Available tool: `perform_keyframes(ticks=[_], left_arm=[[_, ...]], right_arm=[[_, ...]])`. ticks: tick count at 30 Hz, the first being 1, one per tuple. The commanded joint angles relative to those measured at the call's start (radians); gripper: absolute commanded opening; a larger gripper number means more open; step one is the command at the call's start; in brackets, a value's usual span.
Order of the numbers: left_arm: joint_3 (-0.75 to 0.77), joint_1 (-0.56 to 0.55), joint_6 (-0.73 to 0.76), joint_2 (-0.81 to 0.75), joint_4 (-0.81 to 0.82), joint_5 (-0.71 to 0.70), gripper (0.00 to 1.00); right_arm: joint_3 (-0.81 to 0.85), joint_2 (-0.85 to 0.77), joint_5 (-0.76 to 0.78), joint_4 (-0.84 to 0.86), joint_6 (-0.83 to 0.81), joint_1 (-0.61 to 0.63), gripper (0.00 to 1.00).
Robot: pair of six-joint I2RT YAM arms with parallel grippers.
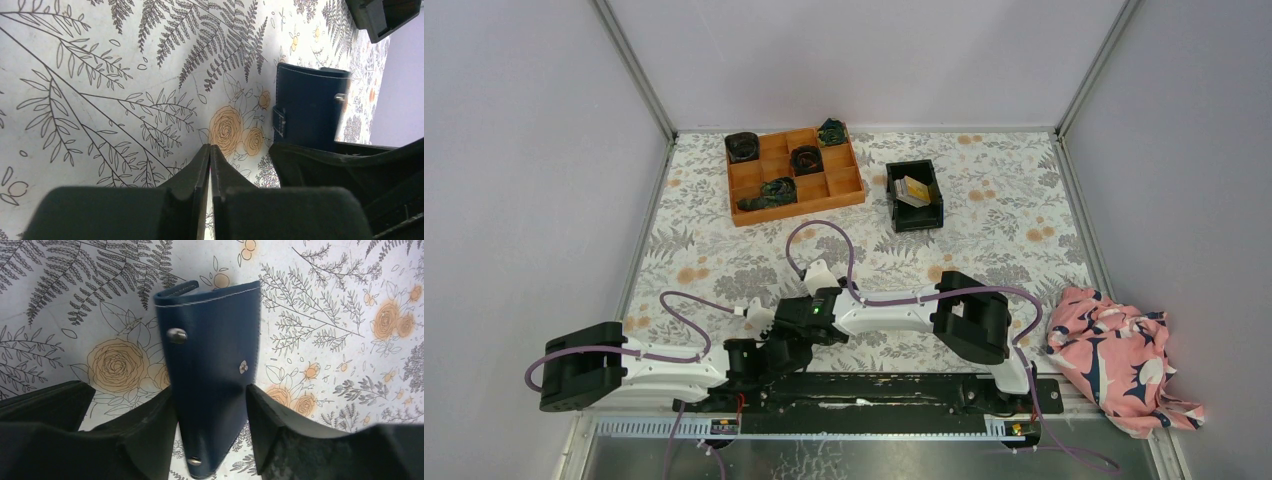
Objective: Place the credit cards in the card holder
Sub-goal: Close the card holder at the center of the board.
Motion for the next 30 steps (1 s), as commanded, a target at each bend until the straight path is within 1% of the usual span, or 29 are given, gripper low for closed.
perform_keyframes(ticks=[1, 8, 13, 18, 22, 26, 30], left_arm=[[-0.021, 0.014, 0.021, 0.024, -0.169, 0.027, 0.10], [0.014, -0.006, -0.002, 0.022, -0.221, 0.022, 0.14], [0.065, -0.044, -0.053, 0.002, -0.326, -0.017, 0.17], [0.122, -0.097, -0.132, -0.011, -0.455, -0.060, 0.18], [0.170, -0.130, -0.170, 0.003, -0.519, -0.085, 0.19], [0.234, -0.134, -0.131, 0.033, -0.526, -0.121, 0.19], [0.324, -0.134, -0.048, 0.088, -0.527, -0.173, 0.20]], right_arm=[[0.028, -0.026, -0.010, -0.009, 0.027, 0.093, 0.66], [0.000, -0.047, -0.032, 0.049, 0.016, 0.107, 0.67], [-0.016, -0.102, -0.032, 0.064, 0.008, 0.124, 0.68], [-0.024, -0.166, -0.018, 0.072, 0.001, 0.149, 0.68], [-0.046, -0.228, 0.008, 0.079, -0.003, 0.162, 0.68], [-0.114, -0.323, 0.064, 0.089, -0.005, 0.158, 0.68], [-0.225, -0.449, 0.062, 0.137, -0.028, 0.095, 0.67]])
